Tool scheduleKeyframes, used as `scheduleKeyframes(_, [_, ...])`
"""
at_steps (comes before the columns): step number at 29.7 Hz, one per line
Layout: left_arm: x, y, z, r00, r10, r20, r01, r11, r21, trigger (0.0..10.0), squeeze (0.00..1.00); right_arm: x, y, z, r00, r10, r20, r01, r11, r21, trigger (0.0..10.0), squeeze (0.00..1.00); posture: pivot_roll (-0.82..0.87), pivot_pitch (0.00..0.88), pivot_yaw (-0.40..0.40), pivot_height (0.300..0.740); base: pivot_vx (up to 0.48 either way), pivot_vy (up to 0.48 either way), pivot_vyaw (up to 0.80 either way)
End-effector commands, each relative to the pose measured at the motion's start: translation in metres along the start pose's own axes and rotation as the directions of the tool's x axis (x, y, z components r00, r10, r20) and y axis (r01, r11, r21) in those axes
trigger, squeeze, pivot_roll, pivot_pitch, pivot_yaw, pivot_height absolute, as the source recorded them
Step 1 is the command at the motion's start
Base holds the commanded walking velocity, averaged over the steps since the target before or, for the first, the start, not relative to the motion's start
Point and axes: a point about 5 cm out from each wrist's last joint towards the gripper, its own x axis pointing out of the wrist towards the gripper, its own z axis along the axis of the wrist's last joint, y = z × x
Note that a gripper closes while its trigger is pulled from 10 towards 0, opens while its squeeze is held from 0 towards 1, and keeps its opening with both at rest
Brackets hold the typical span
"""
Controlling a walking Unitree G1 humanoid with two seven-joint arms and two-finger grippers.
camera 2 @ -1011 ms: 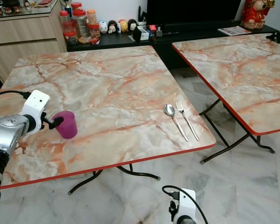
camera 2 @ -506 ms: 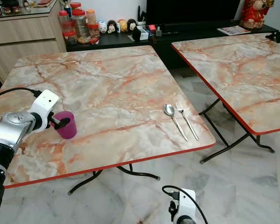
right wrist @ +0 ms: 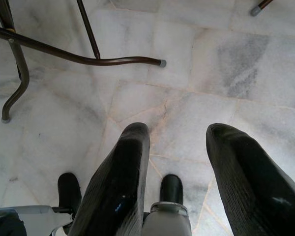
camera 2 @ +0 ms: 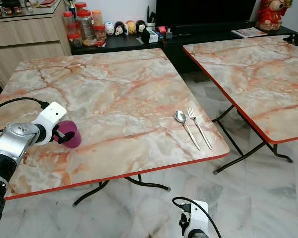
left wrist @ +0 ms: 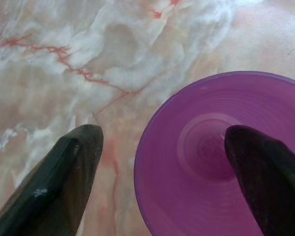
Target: Setting the table
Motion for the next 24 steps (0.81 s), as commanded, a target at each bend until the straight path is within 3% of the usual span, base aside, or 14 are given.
scheduleKeyframes(1, [0.0, 0.0, -0.003, 1.0, -0.004, -0.01, 0.005, 1.0, 0.013, 3.1, 0.0, 0.0, 0.0, 0.002, 1.0, 0.0, 0.002, 0.0, 1.0, 0.003, 10.0, 0.0, 0.03, 0.0, 0.006, 0.74, 0.0, 0.0, 0.0])
scheduleKeyframes(2, [0.0, 0.0, -0.003, 1.0, -0.004, -0.01, 0.005, 1.0, 0.013, 3.1, 0.0, 0.0, 0.0, 0.002, 1.0, 0.0, 0.002, 0.0, 1.0, 0.003, 10.0, 0.0, 0.03, 0.0, 0.006, 0.74, 0.0, 0.0, 0.0])
scheduleKeyframes(3, [0.0, 0.001, -0.003, 1.0, 0.008, -0.007, -0.008, 1.0, 0.01, 0.0, 0.0, 0.001, 0.0, 0.002, 1.0, 0.0, 0.002, 0.0, 1.0, 0.002, 10.0, 0.0, 0.04, 0.0, 0.004, 0.74, 0.0, 0.0, 0.0])
scheduleKeyframes(11, [-0.004, 0.009, -0.005, 0.998, 0.063, 0.009, -0.063, 0.998, -0.02, 0.0, 0.0, 0.001, 0.0, 0.002, 1.0, -0.003, 0.003, 0.003, 1.0, 0.002, 10.0, 0.0, 0.03, 0.0, 0.003, 0.74, 0.0, 0.0, 0.0])
scheduleKeyframes(24, [-0.004, 0.008, -0.007, 0.999, 0.04, 0.008, -0.04, 0.999, -0.012, 0.0, 0.0, 0.001, 0.001, 0.002, 1.0, -0.003, 0.003, 0.003, 1.0, 0.005, 10.0, 0.0, 0.03, 0.0, 0.008, 0.74, 0.0, 0.0, 0.0])
